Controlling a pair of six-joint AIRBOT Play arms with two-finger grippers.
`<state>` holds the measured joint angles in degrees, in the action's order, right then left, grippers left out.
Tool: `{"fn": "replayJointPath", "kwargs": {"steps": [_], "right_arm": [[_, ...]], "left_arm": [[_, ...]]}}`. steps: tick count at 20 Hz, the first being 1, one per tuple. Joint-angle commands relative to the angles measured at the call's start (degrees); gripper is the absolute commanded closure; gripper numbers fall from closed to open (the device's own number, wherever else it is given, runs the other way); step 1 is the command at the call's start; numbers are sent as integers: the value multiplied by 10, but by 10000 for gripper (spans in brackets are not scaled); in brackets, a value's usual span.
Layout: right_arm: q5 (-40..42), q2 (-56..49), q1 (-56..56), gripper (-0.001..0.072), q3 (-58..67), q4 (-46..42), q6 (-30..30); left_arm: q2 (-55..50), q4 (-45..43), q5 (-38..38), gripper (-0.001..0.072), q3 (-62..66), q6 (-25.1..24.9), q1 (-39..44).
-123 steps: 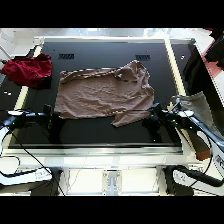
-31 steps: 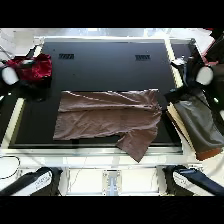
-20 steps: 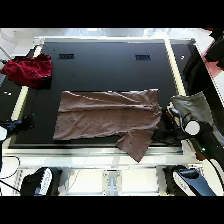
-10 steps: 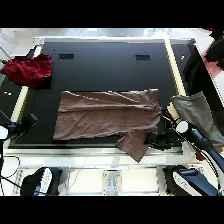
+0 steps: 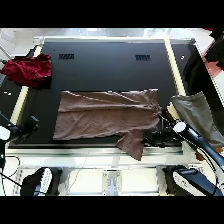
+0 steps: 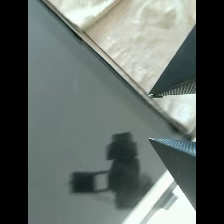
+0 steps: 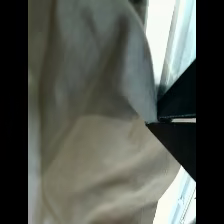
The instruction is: Fold the shirts.
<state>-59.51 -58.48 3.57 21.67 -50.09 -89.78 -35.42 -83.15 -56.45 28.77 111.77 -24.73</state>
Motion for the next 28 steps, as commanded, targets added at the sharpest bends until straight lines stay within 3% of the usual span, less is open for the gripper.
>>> {"fn": "replayJointPath", "kwargs": {"steps": [1, 2, 4, 6, 10, 23, 27, 28], "right_arm": [[3, 0, 0, 697, 0, 32, 34], [3, 1, 0, 697, 0, 32, 39], [3, 1, 0, 697, 0, 33, 40], [3, 1, 0, 697, 0, 34, 54], [3, 1, 0, 697, 0, 33, 60], [6, 1, 0, 697, 0, 34, 59], [18, 1, 0, 697, 0, 35, 59], [22, 1, 0, 697, 0, 38, 59]], "left_arm": [[-3, 68, 1, 407, -49, 96, -1], [-7, 111, 1, 406, -70, 95, -1], [-17, 193, -1, 265, -112, 85, -1], [-29, 248, 6, 265, -145, 74, -1], [-37, 254, 43, 267, -153, 74, -1], [-42, 206, 18, 269, -153, 73, -1], [-43, 192, 57, 272, -153, 74, -1], [-43, 194, 71, 316, -153, 74, -1]]}}
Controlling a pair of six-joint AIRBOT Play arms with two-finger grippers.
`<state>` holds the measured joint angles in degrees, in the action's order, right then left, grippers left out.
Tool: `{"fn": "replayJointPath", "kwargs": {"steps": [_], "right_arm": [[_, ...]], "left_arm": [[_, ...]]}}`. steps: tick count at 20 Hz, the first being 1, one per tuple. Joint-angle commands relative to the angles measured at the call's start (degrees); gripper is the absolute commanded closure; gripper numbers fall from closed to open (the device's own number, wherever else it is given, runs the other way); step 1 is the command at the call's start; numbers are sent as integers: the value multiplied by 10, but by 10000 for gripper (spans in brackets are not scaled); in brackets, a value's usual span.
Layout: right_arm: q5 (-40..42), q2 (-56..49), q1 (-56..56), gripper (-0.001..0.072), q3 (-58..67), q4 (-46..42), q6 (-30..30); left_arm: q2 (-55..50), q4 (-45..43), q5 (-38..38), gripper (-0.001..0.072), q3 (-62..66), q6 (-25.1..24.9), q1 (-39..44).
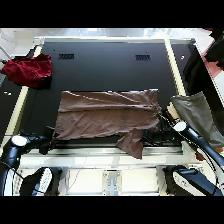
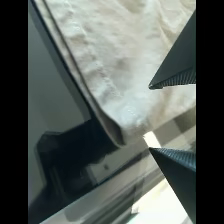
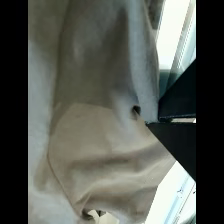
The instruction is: Fold the shirts.
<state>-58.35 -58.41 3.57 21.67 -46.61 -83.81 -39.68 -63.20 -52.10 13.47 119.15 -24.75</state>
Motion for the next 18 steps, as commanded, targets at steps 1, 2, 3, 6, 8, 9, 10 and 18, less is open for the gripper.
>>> {"fn": "replayJointPath", "kwargs": {"steps": [1, 2, 3, 6, 8, 9, 10, 18], "right_arm": [[11, 0, 0, 697, 0, 6, 0], [11, 0, 0, 697, 0, 8, 0], [11, 0, 0, 697, 0, 8, 0], [20, 1, 0, 698, 4, 9, 28], [20, 11, 0, 699, 21, 10, 28], [11, 24, 0, 699, 34, 6, 28], [-6, 45, 0, 699, 53, -9, 28], [-63, 158, 0, 700, 176, -87, -16]], "left_arm": [[0, -6, 40, 385, 0, 0, 0], [0, -6, 48, 420, 0, 0, 0], [0, -6, 53, 515, 0, 0, 0], [0, -1, 62, 698, 0, -5, 0], [0, 38, 63, 699, 2, -67, 0], [4, 66, 59, 699, 11, -118, 0], [14, 78, 58, 699, 26, -162, 0], [73, 9, 10, 701, 217, -270, 14]]}}
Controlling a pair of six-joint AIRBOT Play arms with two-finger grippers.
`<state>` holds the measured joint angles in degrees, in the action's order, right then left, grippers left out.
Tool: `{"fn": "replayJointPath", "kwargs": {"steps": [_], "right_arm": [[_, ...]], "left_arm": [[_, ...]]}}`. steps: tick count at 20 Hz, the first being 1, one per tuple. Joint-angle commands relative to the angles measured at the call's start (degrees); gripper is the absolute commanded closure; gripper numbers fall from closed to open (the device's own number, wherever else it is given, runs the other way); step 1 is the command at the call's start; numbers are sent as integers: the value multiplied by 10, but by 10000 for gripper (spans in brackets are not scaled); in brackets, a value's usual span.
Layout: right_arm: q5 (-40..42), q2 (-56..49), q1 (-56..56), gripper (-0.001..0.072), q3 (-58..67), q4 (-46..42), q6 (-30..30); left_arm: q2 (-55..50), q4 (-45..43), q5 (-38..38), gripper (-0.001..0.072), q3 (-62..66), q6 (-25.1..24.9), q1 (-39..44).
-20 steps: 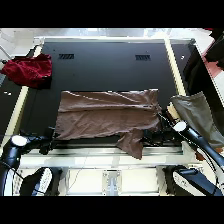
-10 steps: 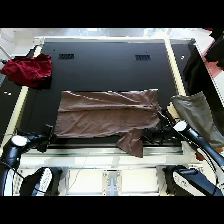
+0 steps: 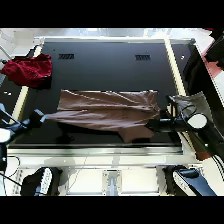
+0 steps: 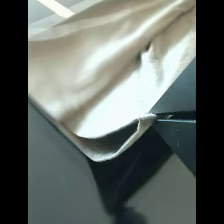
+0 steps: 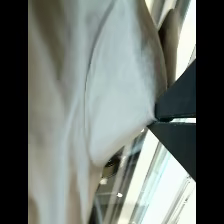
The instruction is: Fold the shirts.
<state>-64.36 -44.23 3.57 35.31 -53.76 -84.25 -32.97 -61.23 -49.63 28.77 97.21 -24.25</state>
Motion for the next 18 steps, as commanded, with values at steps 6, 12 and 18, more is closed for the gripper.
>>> {"fn": "replayJointPath", "kwargs": {"steps": [6, 12, 18], "right_arm": [[74, -109, 0, 700, 163, -16, 3], [125, -330, 0, 700, 300, -23, 28], [174, -482, 0, 700, 391, -33, 27]], "left_arm": [[-160, -75, -8, 702, 214, -92, 93], [-437, -167, 14, 702, 407, -84, 166], [-588, -243, 6, 702, 512, -72, 211]]}}
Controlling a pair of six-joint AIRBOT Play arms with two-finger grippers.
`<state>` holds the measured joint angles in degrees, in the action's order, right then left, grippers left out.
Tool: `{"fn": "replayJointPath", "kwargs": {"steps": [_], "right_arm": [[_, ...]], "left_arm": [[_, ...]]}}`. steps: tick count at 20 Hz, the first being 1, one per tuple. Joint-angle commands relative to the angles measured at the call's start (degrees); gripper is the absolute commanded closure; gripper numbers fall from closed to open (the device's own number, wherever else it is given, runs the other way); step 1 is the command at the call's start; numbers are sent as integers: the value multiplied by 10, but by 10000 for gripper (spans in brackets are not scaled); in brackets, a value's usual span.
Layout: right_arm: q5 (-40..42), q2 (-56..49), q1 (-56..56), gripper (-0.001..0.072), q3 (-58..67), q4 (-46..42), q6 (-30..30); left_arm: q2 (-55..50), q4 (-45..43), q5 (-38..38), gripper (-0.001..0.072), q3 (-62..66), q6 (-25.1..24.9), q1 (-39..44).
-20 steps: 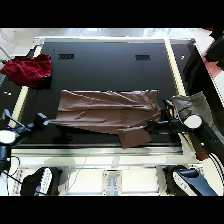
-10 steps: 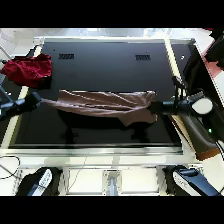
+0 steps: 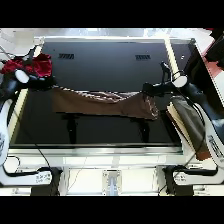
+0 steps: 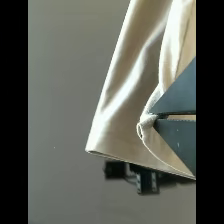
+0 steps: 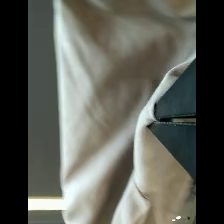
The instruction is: Fold the shirts.
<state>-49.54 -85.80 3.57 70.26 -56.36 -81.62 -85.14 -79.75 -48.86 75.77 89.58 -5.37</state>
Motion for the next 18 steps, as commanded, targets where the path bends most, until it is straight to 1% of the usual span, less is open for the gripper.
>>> {"fn": "replayJointPath", "kwargs": {"steps": [1, 3, 5, 7, 10, 11, 12, 13, 14, 15, 16, 18], "right_arm": [[30, -84, 0, 700, 54, -10, 1], [34, -113, 0, 700, 72, -11, 1], [42, -129, 0, 700, 78, -11, 1], [41, -133, 0, 699, 79, -29, -2], [33, -123, 0, 697, 80, -82, -34], [22, -118, -1, 694, 85, -94, -46], [3, -112, -4, 636, 97, -95, -49], [-18, -103, -7, 521, 113, -98, -49], [-38, -90, -10, 376, 132, -99, -49], [-53, -73, -13, 314, 150, -100, -48], [-62, -50, -18, 298, 169, -105, -45], [-69, 2, -33, 298, 193, -139, -42]], "left_arm": [[-76, -85, -6, 702, 42, 4, 29], [-94, -136, -23, 702, 42, 4, 37], [-106, -162, -30, 701, 42, 4, 38], [-109, -163, -28, 700, 42, 4, 38], [-104, -163, -32, 689, 42, 4, 38], [-97, -163, -35, 639, 42, 4, 37], [-88, -163, -40, 468, 42, 4, 37], [-75, -163, -43, 189, 42, 4, 37], [-58, -163, -43, 56, 42, 4, 37], [-39, -163, -42, 58, 42, 4, 37], [-18, -163, -36, 58, 43, 4, 37], [32, -162, -4, 58, 46, 4, 38]]}}
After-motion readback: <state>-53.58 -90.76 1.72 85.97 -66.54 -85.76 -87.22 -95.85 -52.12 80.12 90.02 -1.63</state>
